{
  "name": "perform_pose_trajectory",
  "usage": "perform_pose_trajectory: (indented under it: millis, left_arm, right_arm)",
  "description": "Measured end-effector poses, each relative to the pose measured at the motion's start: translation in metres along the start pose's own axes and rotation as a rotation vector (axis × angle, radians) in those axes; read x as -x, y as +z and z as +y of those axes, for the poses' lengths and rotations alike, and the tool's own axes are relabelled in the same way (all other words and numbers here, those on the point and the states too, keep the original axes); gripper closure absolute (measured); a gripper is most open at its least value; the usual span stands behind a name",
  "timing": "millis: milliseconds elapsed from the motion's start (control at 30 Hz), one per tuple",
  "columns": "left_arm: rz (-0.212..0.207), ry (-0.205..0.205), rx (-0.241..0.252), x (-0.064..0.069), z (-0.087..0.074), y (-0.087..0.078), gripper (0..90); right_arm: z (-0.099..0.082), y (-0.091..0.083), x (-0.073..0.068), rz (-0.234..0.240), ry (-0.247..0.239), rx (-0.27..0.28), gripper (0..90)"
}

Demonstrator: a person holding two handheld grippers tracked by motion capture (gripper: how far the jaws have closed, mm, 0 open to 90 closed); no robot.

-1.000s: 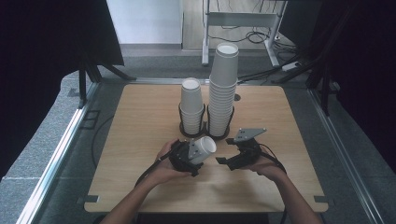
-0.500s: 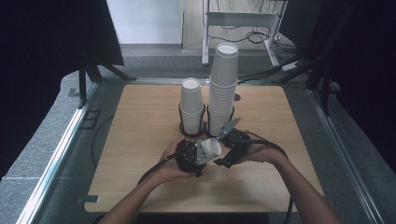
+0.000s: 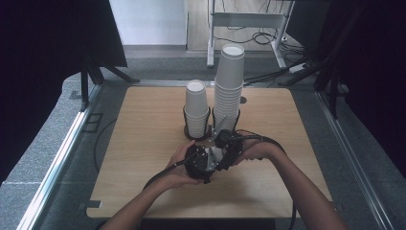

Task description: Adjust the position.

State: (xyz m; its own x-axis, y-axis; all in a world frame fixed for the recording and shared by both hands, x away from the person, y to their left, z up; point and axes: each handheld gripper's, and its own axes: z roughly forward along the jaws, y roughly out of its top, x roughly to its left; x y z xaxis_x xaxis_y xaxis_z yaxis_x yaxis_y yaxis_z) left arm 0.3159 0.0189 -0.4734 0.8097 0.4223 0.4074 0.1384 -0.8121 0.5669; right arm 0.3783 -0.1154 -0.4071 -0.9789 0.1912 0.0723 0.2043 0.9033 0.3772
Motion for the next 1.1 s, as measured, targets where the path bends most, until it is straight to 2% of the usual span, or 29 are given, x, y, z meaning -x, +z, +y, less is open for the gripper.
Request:
perform_pose_trajectory:
  millis: [167,400,533,567,633,833,1100]
  left_arm:
    - [-0.008,0.017,-0.017,0.0,0.001,0.0,12.7]
    - [-0.015,0.015,-0.01,0.002,0.001,0.002,11.4]
    - [-0.015,-0.012,0.003,0.004,0.0,0.005,7.5]
    - [-0.029,-0.024,0.002,0.004,0.0,0.005,1.3]
    - [-0.026,-0.023,0.007,0.004,-0.002,0.004,0.1]
    - [-0.022,-0.05,0.031,0.004,-0.008,-0.002,0.0]
    - [-0.01,-0.076,0.072,0.004,-0.017,-0.016,0.0]
  right_arm:
    - [0.001,0.002,0.0,0.022,0.006,-0.009,18.8]
    - [-0.001,0.003,0.001,0.032,0.014,-0.017,20.2]
    - [-0.004,0.004,0.002,0.041,0.017,-0.011,21.0]
    - [-0.006,0.004,0.002,0.033,0.019,-0.001,21.1]
    - [-0.009,0.005,0.003,0.033,0.027,0.011,21.1]
    - [-0.017,0.006,0.004,0.038,0.025,0.042,21.2]
    - [-0.031,0.014,0.007,0.021,0.069,0.076,21.2]
